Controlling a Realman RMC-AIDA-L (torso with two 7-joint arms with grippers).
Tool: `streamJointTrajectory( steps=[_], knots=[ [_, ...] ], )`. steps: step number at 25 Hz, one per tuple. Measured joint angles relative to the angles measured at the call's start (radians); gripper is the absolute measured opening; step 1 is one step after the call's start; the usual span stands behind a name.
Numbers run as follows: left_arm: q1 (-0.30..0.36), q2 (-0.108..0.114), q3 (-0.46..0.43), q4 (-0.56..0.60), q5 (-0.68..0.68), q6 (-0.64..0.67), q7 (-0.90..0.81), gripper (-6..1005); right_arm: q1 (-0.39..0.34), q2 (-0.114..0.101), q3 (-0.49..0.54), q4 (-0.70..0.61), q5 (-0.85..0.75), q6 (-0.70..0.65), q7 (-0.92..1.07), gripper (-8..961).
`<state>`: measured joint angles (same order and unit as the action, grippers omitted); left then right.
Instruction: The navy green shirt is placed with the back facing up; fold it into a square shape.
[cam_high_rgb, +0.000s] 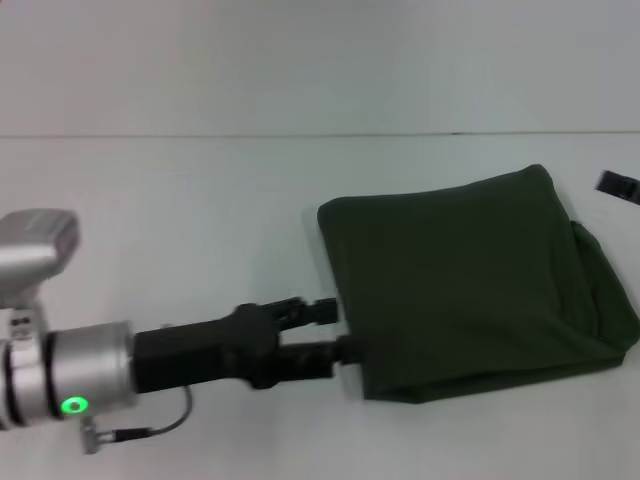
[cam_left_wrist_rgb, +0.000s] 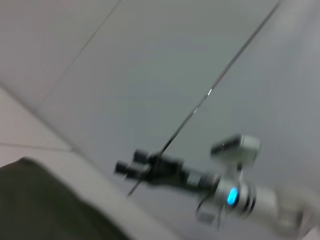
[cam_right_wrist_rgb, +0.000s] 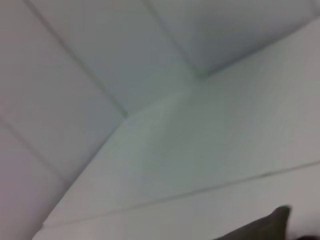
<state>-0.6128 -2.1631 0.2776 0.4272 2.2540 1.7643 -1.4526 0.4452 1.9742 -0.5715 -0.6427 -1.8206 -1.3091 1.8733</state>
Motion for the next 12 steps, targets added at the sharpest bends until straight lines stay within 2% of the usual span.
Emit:
streamJointTrajectory(
  steps=[6, 8, 12],
  knots=[
    [0.064, 0.001, 0.054, 0.099, 0.001, 0.031, 0.076, 875, 0.162, -0.05, -0.058, -0.076, -0.347, -0.07, 0.409, 896],
    [0.065, 0.002, 0.055, 0.103, 0.001, 0.031, 0.075, 874, 0.223, -0.056, -0.063, -0.092, -0.485, -0.099, 0.492, 896],
    [0.061, 0.006, 0.06, 0.1, 0.002, 0.035, 0.071, 874, 0.304, -0.047, -0.063, -0.173, -0.724, -0.173, 0.611, 895]
  ],
)
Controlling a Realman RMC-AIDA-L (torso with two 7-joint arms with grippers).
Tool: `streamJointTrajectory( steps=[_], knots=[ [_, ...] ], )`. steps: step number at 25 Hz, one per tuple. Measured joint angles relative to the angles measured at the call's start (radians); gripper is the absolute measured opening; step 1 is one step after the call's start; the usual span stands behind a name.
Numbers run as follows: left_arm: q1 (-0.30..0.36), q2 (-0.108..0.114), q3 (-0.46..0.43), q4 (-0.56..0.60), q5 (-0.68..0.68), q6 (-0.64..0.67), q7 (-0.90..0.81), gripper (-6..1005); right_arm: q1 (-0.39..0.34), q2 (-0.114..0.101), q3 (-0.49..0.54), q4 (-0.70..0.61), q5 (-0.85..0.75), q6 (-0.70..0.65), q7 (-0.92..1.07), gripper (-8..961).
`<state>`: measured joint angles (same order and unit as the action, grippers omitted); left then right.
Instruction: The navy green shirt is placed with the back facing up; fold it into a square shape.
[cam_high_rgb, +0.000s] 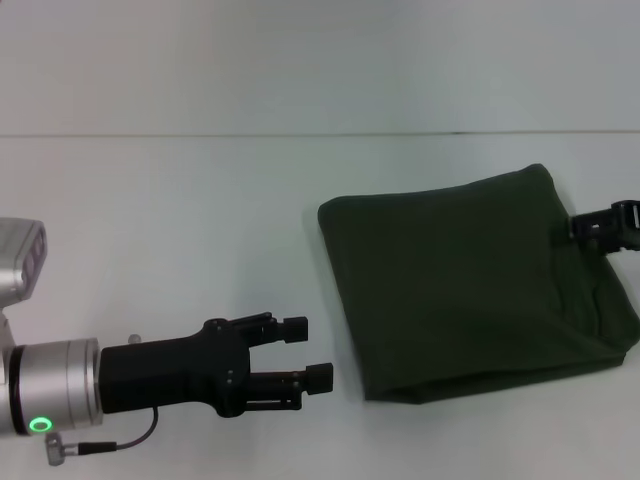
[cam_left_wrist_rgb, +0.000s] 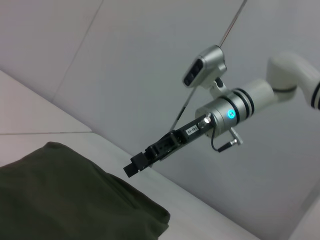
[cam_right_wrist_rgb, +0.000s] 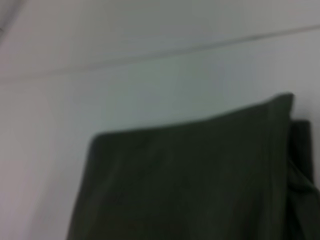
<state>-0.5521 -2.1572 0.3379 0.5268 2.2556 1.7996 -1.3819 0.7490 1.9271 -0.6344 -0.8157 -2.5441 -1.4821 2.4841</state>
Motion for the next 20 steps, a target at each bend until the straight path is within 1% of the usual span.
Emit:
streamJointTrajectory(
  steps=[2, 5, 9, 15, 20],
  knots=[
    [-0.001, 0.0, 0.004, -0.001, 0.0, 0.001, 0.0, 874, 0.023, 0.005, 0.0, -0.023, -0.066, -0.027, 0.031, 895],
    [-0.002, 0.0, 0.005, 0.0, 0.001, 0.005, 0.0, 875, 0.035, 0.009, -0.001, -0.029, -0.103, -0.044, 0.051, 894],
    [0.001, 0.0, 0.005, 0.004, 0.0, 0.009, 0.0, 875, 0.033, 0.013, -0.001, -0.006, -0.1, -0.036, 0.05, 894],
    [0.005, -0.001, 0.006, 0.002, -0.003, 0.006, 0.0, 875, 0.031, 0.014, 0.0, 0.048, -0.098, 0.018, 0.044, 893],
    [0.007, -0.003, 0.006, 0.001, -0.004, 0.002, 0.002, 874, 0.039, 0.013, 0.0, 0.086, -0.09, 0.035, 0.031, 892]
  ],
)
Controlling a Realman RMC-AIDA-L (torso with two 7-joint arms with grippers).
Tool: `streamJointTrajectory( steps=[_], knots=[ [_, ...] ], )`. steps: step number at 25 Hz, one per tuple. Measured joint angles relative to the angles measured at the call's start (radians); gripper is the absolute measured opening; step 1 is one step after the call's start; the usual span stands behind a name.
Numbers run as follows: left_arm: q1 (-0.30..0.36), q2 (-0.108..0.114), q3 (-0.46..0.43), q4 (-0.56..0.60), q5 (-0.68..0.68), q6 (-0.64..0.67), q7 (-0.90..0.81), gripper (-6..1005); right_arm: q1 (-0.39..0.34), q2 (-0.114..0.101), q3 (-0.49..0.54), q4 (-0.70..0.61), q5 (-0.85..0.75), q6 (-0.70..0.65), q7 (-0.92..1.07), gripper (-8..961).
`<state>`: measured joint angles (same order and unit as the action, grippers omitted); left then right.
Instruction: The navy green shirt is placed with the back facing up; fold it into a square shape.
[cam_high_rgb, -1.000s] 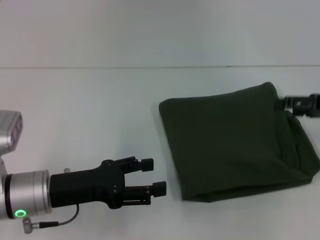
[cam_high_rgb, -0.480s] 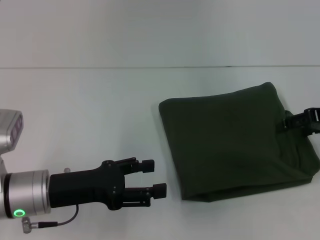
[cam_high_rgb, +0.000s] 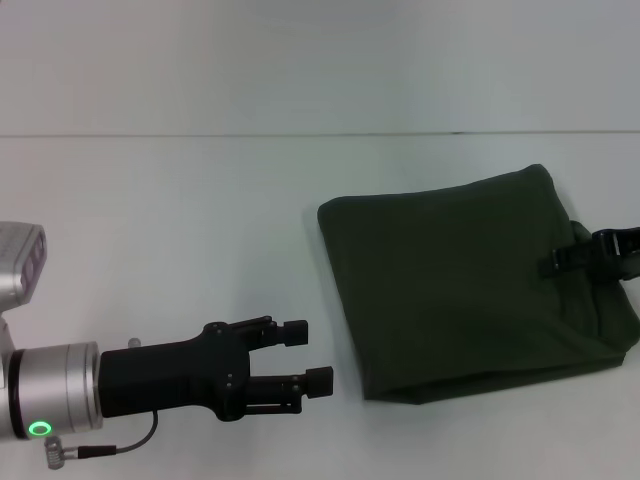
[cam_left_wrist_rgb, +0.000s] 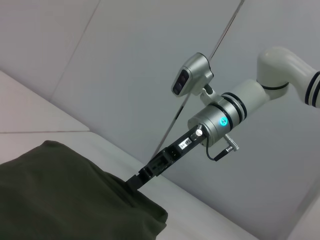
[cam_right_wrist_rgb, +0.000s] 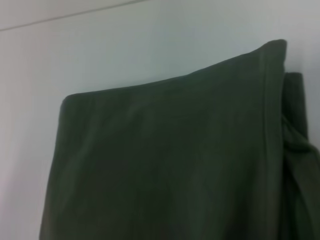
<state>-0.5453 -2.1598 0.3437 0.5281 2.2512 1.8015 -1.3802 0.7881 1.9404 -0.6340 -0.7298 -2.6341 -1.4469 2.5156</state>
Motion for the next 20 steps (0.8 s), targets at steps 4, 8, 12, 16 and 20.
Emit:
streamJointTrajectory(
  steps=[4, 8, 12, 16, 20],
  knots=[
    [0.0, 0.0, 0.0, 0.0, -0.002, 0.0, 0.001, 875, 0.001, 0.0, -0.003, 0.001, 0.019, 0.002, -0.006, 892],
    [0.001, -0.001, 0.0, -0.001, -0.002, -0.001, 0.002, 875, 0.001, 0.001, -0.009, 0.003, 0.02, 0.003, -0.008, 891],
    [0.001, -0.002, 0.0, -0.001, -0.002, -0.002, 0.002, 874, -0.002, -0.007, 0.0, -0.021, 0.027, -0.004, -0.006, 890],
    [-0.001, -0.001, 0.0, -0.001, -0.003, -0.002, -0.001, 875, -0.012, -0.012, 0.001, -0.037, 0.069, -0.003, -0.004, 889],
    [-0.002, 0.0, 0.0, 0.0, -0.002, -0.002, -0.001, 875, -0.011, -0.007, -0.016, -0.014, 0.066, 0.013, -0.008, 887]
  ],
)
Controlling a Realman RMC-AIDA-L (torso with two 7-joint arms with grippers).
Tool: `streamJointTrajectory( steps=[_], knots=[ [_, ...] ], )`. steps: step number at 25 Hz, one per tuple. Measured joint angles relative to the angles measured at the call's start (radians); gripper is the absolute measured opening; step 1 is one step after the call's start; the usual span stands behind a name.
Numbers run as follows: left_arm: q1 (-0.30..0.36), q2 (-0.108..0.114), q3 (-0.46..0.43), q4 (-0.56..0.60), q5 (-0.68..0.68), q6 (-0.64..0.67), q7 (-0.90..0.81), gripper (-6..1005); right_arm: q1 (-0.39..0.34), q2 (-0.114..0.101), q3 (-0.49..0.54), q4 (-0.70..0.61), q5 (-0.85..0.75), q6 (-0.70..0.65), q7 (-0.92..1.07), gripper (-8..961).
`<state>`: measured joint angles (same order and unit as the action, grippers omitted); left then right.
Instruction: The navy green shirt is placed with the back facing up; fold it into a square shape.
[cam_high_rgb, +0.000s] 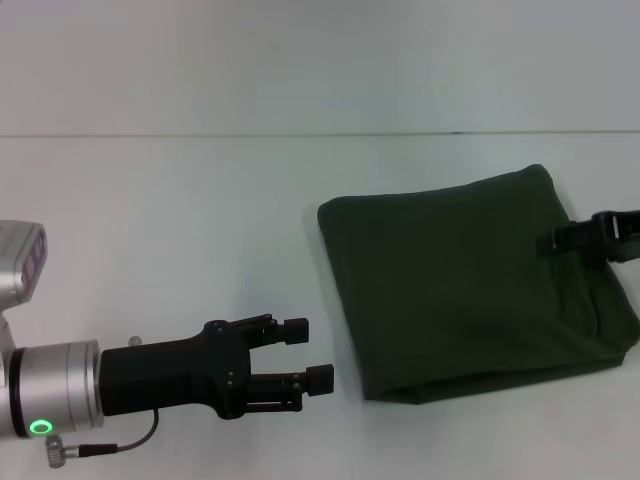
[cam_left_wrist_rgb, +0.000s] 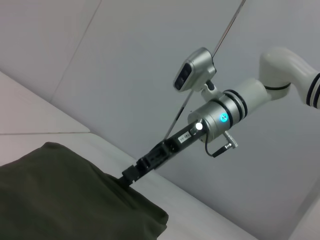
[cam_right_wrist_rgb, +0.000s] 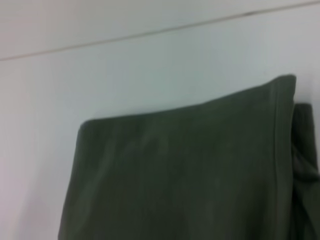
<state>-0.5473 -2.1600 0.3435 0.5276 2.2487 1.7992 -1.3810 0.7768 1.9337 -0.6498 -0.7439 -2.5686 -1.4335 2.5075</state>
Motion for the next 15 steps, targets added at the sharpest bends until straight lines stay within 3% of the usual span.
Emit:
streamJointTrajectory(
  steps=[15],
  knots=[
    [-0.003, -0.001, 0.0, 0.0, 0.0, 0.0, 0.0, 875, -0.006, 0.002, -0.011, 0.046, 0.001, 0.053, -0.023, 883]
  ],
)
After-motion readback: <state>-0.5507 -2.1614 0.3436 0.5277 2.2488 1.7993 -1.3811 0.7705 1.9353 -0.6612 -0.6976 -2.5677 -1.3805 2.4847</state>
